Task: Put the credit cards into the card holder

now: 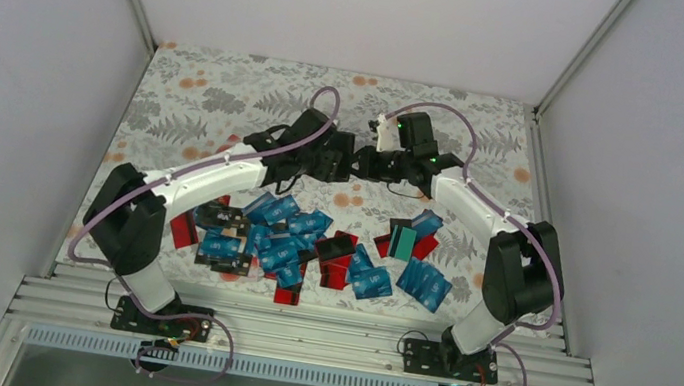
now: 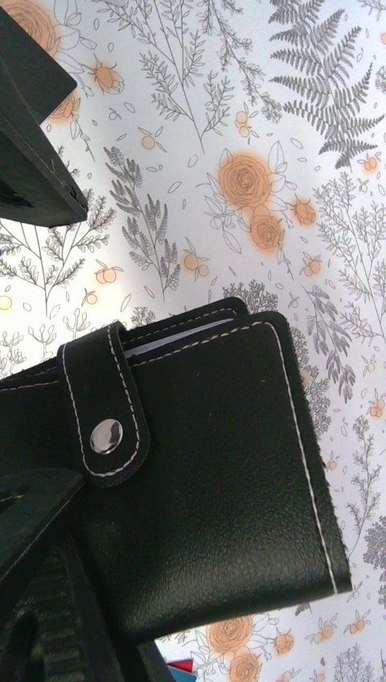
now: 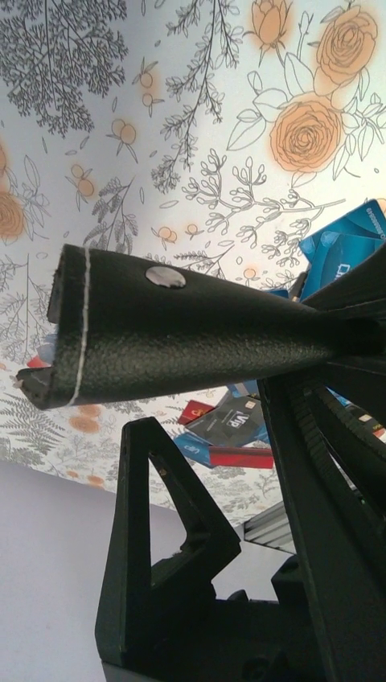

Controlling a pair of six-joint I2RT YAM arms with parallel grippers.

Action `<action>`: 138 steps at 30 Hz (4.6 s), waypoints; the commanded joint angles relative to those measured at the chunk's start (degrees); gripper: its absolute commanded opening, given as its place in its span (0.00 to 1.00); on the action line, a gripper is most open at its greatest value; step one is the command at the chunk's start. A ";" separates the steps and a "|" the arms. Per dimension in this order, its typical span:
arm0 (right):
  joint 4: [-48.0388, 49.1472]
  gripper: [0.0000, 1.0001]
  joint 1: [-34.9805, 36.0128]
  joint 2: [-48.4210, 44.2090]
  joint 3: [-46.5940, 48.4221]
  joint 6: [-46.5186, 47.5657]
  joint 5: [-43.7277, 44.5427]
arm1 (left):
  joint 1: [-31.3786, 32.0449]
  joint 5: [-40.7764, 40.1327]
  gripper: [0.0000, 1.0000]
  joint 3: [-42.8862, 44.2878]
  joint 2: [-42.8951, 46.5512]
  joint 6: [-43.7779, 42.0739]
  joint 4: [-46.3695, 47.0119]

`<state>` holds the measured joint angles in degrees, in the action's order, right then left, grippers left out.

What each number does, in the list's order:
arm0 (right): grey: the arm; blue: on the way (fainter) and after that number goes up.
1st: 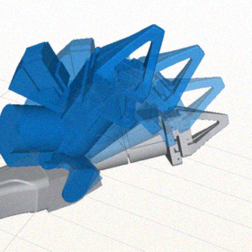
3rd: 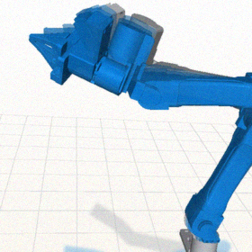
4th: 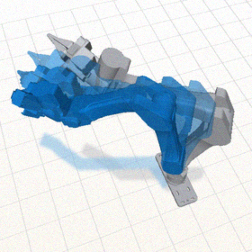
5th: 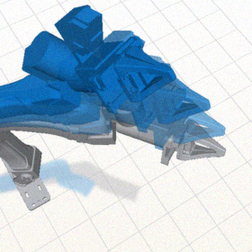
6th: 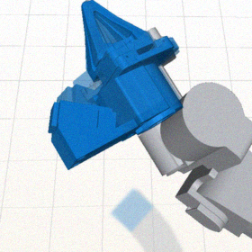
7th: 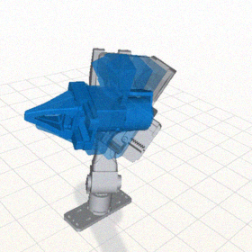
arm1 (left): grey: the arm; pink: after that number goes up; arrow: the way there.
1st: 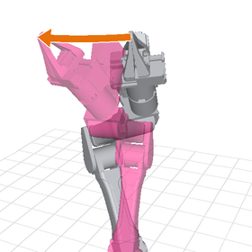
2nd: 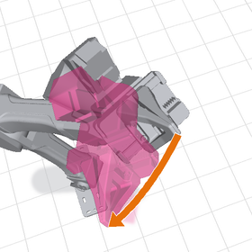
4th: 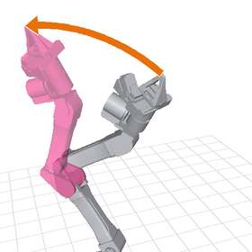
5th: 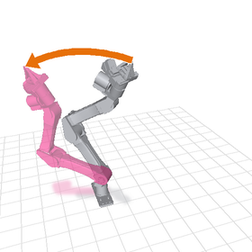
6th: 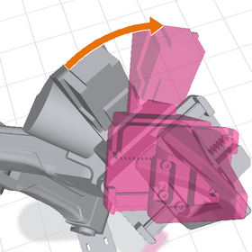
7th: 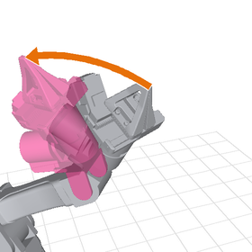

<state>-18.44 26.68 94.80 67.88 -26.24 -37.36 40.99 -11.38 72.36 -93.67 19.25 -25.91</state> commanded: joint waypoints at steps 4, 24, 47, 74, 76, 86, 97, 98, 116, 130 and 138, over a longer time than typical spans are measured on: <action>-0.54 0.04 1.44 0.05 2.67 1.49 -3.23 | 0.14 -5.26 0.74 2.79 -2.46 1.71 0.78; -2.19 0.04 1.29 3.57 1.43 1.10 2.53 | -12.94 -12.55 0.72 -10.65 7.76 2.53 0.80; -2.65 0.04 1.31 7.29 2.14 -0.04 2.83 | -6.45 12.40 0.56 -11.15 0.40 5.48 11.82; -2.49 0.67 -1.27 9.89 -4.90 3.52 6.19 | -6.37 14.61 0.02 -9.21 -4.33 5.81 13.93; -2.92 0.72 -1.61 9.28 -5.73 4.00 7.84 | -6.36 15.19 0.02 -9.36 -4.12 5.57 13.81; -5.55 0.79 -1.54 4.52 -4.20 3.74 9.77 | -5.57 18.62 0.02 -6.62 -1.34 5.13 11.80; -5.85 0.76 -0.75 5.76 -1.07 2.48 8.30 | -3.91 18.91 0.02 -2.74 -0.94 4.77 8.68; -5.70 0.75 -0.79 6.23 -1.18 2.46 8.52 | -3.84 18.87 0.02 -2.77 -1.01 4.83 8.60; 0.46 0.53 -0.86 6.35 -6.67 0.81 9.83 | -7.43 17.79 0.02 -4.75 -1.82 6.91 9.12; 2.52 0.41 -0.84 12.89 -1.54 -1.05 3.61 | -13.70 18.11 0.02 -13.35 -5.27 5.32 11.91; 2.10 0.44 -0.84 16.17 1.64 -1.18 3.23 | -13.83 18.42 0.02 -15.09 -5.98 5.66 13.19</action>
<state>-16.93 25.47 109.25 67.09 -26.96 -33.28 27.16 6.52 57.80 -99.29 25.06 -14.96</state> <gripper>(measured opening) 0.428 0.034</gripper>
